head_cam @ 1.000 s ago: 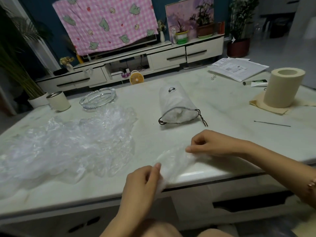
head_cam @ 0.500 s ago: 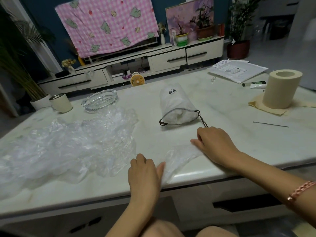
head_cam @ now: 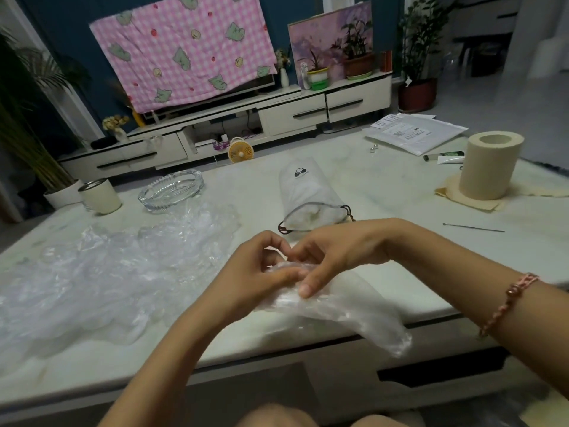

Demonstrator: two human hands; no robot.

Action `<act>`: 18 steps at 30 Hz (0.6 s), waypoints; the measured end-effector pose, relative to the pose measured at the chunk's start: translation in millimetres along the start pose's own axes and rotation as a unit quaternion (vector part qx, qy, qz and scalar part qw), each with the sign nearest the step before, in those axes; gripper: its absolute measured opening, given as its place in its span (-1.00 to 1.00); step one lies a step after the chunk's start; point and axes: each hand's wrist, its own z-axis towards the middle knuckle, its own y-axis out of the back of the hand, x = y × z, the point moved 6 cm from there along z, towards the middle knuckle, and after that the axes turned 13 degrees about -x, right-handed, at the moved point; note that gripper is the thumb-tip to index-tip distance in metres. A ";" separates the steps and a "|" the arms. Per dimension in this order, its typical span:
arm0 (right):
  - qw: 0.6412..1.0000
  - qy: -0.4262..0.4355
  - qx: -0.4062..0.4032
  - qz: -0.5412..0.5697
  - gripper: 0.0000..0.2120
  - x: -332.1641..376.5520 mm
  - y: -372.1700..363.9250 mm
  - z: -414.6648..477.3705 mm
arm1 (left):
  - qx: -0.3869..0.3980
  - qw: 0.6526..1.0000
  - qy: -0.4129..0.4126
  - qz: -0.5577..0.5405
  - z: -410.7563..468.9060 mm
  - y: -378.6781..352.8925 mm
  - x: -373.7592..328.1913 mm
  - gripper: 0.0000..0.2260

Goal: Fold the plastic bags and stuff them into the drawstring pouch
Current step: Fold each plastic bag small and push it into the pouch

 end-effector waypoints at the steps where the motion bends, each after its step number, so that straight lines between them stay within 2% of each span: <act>1: 0.999 -0.008 -0.024 0.024 -0.89 -5.2 0.8 0.0 | -0.026 1.000 0.002 0.008 5.0 6.4 0.1 -0.73; 3: 0.991 -0.025 -0.094 0.086 -0.88 -15.7 10.5 -3.0 | -0.139 0.990 0.020 -0.016 16.9 26.1 3.6 -0.82; 4: 0.983 -0.025 -0.140 0.119 -0.87 -21.2 17.5 -3.3 | -0.195 0.978 0.041 -0.061 21.2 31.8 7.8 -0.83; 5: 0.969 -0.024 -0.190 0.155 -0.84 -24.8 22.3 -4.3 | -0.218 0.966 0.073 -0.115 23.6 29.7 13.1 -0.77; 6: 0.954 -0.025 -0.235 0.184 -0.86 -29.0 28.5 -4.8 | -0.196 0.957 0.118 -0.180 24.0 16.0 15.7 -0.67; 7: 0.937 -0.028 -0.273 0.216 -0.92 -32.9 31.0 -5.4 | -0.138 0.952 0.154 -0.224 23.0 -5.0 18.4 -0.57; 9: 0.915 -0.036 -0.324 0.238 -0.82 -39.8 36.0 -5.9 | -0.054 0.948 0.179 -0.257 17.5 -46.8 17.6 -0.53; 11: 0.913 -0.049 -0.339 0.223 -0.71 -45.2 38.7 -7.8 | -0.103 0.947 0.177 -0.249 21.3 -59.1 20.6 -0.61; 13: 0.912 -0.060 -0.340 0.223 -0.73 -52.1 42.9 -9.9 | -0.162 0.941 0.170 -0.242 29.8 -54.9 26.8 -0.72; 18: 0.920 -0.056 -0.302 0.244 -0.81 -56.4 53.4 -7.4 | -0.134 0.944 0.185 -0.239 31.4 -62.8 39.5 -0.77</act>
